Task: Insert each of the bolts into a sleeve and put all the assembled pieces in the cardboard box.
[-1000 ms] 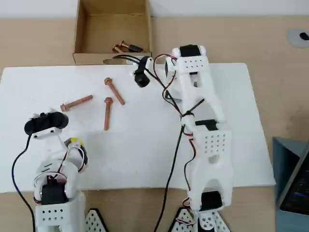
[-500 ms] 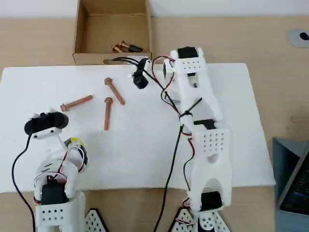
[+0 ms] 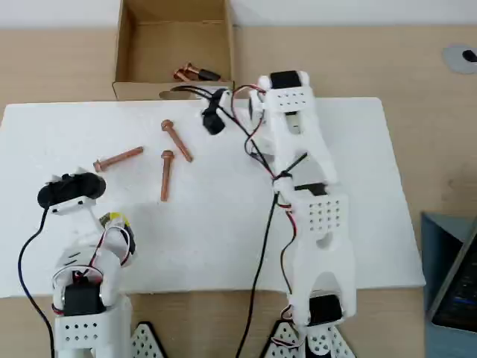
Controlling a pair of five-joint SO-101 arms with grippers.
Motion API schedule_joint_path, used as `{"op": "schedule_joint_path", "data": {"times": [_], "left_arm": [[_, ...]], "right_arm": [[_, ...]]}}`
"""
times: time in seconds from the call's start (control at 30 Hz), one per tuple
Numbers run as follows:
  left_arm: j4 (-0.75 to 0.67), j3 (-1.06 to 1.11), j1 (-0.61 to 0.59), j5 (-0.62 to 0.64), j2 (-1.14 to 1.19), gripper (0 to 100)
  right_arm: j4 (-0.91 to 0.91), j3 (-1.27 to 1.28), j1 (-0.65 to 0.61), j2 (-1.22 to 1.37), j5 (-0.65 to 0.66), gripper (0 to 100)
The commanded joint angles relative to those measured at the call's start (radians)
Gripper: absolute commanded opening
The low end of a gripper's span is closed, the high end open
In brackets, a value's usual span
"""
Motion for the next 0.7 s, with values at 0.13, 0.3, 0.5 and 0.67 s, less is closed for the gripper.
{"op": "schedule_joint_path", "data": {"times": [0.13, 0.3, 0.5, 0.67], "left_arm": [[-0.017, -0.005, -0.002, 0.002, -0.004, 0], [-0.017, -0.005, -0.002, 0.002, -0.004, 0], [-0.017, -0.005, -0.002, 0.002, -0.004, 0], [-0.017, -0.005, -0.002, 0.002, -0.004, 0]], "right_arm": [[0.144, -0.266, -0.030, -0.015, -0.074, 1.2], [0.146, -0.334, -0.024, -0.021, -0.144, 1.2], [0.147, -0.222, -0.024, -0.226, -0.196, 1.2], [0.146, -0.010, -0.008, -0.446, -0.232, 1.2]]}}
